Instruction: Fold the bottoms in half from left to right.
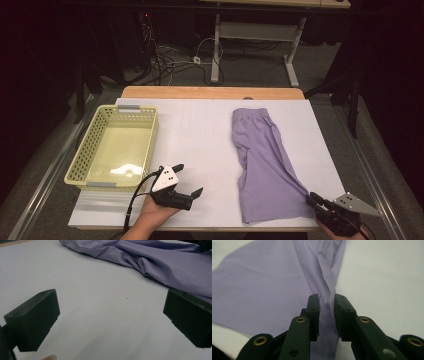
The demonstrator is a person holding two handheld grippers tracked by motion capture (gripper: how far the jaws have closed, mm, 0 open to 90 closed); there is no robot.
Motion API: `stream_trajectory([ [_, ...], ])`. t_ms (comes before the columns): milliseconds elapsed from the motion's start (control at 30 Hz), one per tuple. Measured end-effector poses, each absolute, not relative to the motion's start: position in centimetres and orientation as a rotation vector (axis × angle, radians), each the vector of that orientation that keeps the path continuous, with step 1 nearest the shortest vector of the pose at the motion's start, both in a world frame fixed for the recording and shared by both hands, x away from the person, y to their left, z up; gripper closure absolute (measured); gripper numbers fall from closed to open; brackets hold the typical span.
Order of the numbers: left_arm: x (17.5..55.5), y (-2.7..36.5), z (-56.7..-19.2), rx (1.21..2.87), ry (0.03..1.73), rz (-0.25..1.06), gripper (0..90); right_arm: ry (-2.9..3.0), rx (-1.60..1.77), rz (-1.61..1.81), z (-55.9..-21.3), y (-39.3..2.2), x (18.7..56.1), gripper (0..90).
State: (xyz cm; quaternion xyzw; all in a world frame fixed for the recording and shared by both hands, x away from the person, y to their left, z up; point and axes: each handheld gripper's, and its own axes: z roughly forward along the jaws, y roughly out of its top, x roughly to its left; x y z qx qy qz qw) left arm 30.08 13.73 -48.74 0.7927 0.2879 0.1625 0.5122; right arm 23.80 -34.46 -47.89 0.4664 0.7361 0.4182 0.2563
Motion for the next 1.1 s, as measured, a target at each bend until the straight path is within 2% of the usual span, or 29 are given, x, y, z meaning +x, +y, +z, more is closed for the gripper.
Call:
stream_trajectory([
  [533,30.1,13.8,-48.7,1.91,0.688,0.387,0.0,2.04,1.118,1.205,-46.1,-30.0,23.7,71.5],
  [800,30.1,13.7,-48.7,1.915,0.684,0.385,0.0,2.12,1.049,1.252,-46.0,-25.4,24.5,65.7],
  [1100,30.1,13.7,-48.7,1.914,0.683,0.388,0.0,2.238,0.938,1.263,-46.5,-19.8,26.7,67.1],
])
